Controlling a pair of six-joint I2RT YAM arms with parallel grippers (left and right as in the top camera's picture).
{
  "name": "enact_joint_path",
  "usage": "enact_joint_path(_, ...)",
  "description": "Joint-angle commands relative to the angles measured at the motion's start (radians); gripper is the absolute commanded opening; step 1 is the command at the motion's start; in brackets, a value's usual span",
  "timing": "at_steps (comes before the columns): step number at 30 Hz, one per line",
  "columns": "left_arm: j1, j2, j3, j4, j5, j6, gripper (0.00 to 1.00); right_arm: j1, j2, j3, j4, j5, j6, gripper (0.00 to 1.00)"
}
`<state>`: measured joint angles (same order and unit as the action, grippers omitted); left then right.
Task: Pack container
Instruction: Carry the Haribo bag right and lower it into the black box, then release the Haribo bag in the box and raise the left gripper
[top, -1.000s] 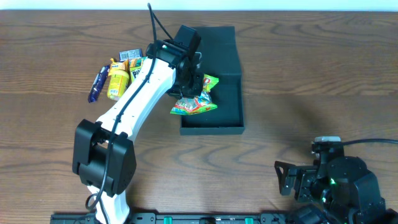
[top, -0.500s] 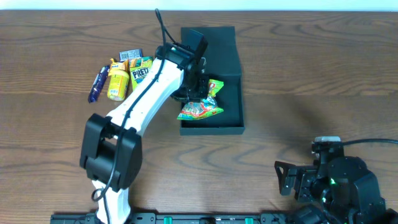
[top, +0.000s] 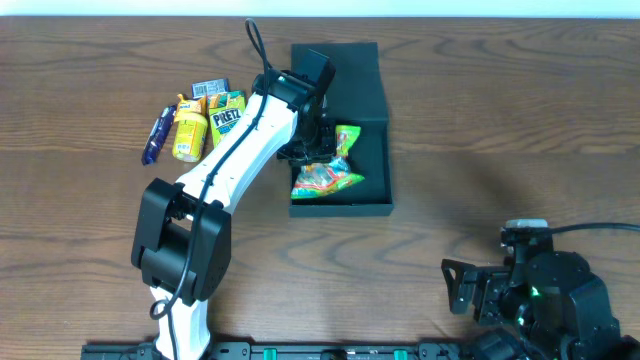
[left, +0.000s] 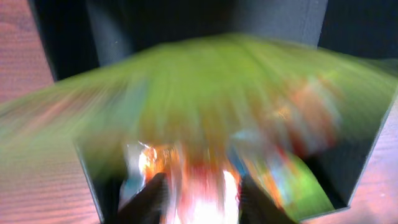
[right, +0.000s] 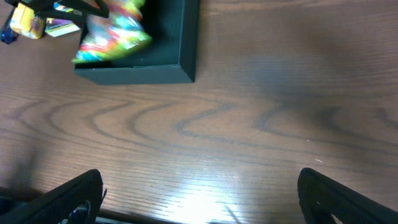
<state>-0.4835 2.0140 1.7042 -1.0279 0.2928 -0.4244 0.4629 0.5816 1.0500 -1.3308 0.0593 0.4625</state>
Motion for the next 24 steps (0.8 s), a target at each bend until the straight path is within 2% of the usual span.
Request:
enact_joint_path(1,0.000,-0.007,0.026,-0.002,0.011,-0.011,0.71,-0.005,-0.001,0.010,-0.001,0.003,-0.011,0.99)
enact_joint_path(2,0.000,-0.007,0.026,0.000,0.012,-0.010,0.86,-0.005,-0.001,0.010,-0.001,0.003,-0.011,0.99)
enact_joint_path(8,0.000,-0.008,0.027,0.023,0.011,-0.009,0.85,-0.005,-0.001,0.009,-0.001,0.003,-0.011,0.99)
enact_joint_path(10,0.000,-0.008,0.027,0.042,0.010,0.010,0.75,-0.005,-0.001,0.009,-0.001,0.003,-0.011,0.99)
enact_joint_path(11,-0.002,-0.008,0.027,0.052,0.006,0.020,0.62,-0.005,-0.001,0.010,-0.001,0.003,-0.011,0.99)
enact_joint_path(12,-0.004,-0.008,0.027,0.061,-0.003,0.024,0.55,-0.005,-0.001,0.010,-0.001,0.003,-0.011,0.99)
enact_joint_path(14,-0.008,-0.007,0.027,0.076,-0.042,0.024,0.26,-0.005,-0.001,0.010,-0.001,0.003,-0.011,0.99)
enact_joint_path(17,-0.009,-0.004,0.026,0.101,-0.072,0.027,0.08,-0.005,-0.001,0.010,-0.001,0.003,-0.011,0.99)
enact_joint_path(24,-0.010,0.052,0.026,0.167,-0.065,0.093,0.06,-0.005,-0.001,0.009,-0.001,0.003,-0.011,0.99)
